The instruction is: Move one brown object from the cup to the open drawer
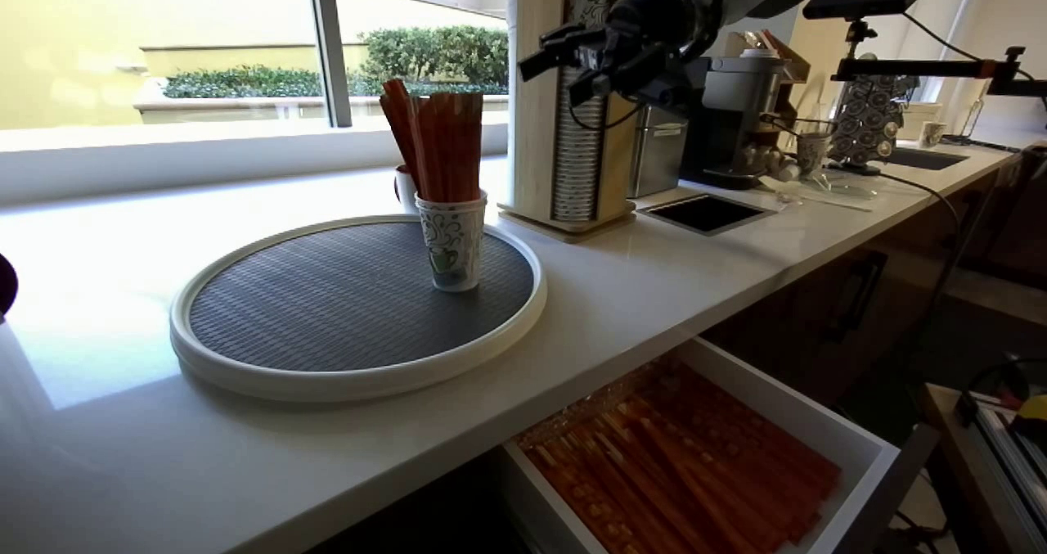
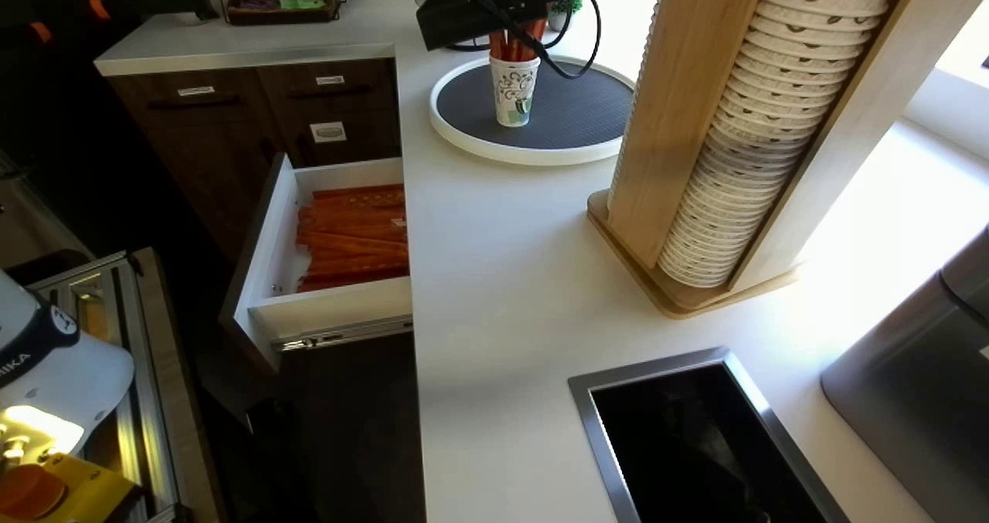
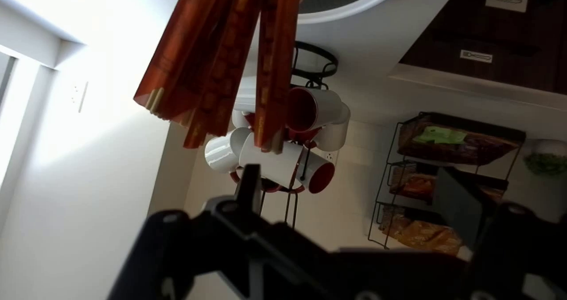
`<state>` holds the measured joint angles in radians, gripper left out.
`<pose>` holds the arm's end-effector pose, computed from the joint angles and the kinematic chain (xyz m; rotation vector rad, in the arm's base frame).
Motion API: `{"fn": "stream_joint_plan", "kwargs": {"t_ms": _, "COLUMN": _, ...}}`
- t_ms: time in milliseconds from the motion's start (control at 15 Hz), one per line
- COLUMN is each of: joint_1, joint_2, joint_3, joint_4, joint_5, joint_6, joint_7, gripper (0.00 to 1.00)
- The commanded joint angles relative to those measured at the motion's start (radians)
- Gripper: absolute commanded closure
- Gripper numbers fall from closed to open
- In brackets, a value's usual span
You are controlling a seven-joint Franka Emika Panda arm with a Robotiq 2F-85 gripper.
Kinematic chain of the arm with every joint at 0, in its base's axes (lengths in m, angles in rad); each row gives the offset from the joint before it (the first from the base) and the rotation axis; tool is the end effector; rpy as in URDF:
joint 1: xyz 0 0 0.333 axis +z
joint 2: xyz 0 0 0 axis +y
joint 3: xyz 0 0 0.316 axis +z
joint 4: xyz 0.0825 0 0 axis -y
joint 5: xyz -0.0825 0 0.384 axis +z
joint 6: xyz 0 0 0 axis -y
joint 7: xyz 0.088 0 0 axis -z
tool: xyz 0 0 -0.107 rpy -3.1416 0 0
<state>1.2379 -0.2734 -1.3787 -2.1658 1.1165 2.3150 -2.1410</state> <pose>0.5436 -0.0871 0.4483 -1.9552 -1.3590 -1.4133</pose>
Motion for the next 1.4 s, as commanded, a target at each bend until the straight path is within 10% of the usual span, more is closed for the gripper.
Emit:
{"fn": "stream_joint_plan", "kwargs": {"t_ms": 0, "joint_1": 0.151, "joint_2": 0.031, "joint_3": -0.147, "joint_4": 0.022, "joint_5": 0.039, "joint_6": -0.001, "joint_7": -0.026, "gripper": 0.00}}
{"fn": "stream_joint_plan", "kwargs": {"t_ms": 467, "joint_1": 0.438, "joint_2": -0.068, "joint_3": -0.371, "joint_4": 0.054, "joint_5": -0.008, "joint_6": 0.124, "joint_7": -0.016, "gripper": 0.00}}
{"fn": "stream_joint_plan", "kwargs": {"t_ms": 1333, "joint_1": 0.581, "joint_2": -0.512, "joint_3": -0.356, "joint_4": 0.152, "joint_5": -0.434, "joint_6": 0.409, "joint_7": 0.123, "gripper": 0.36}}
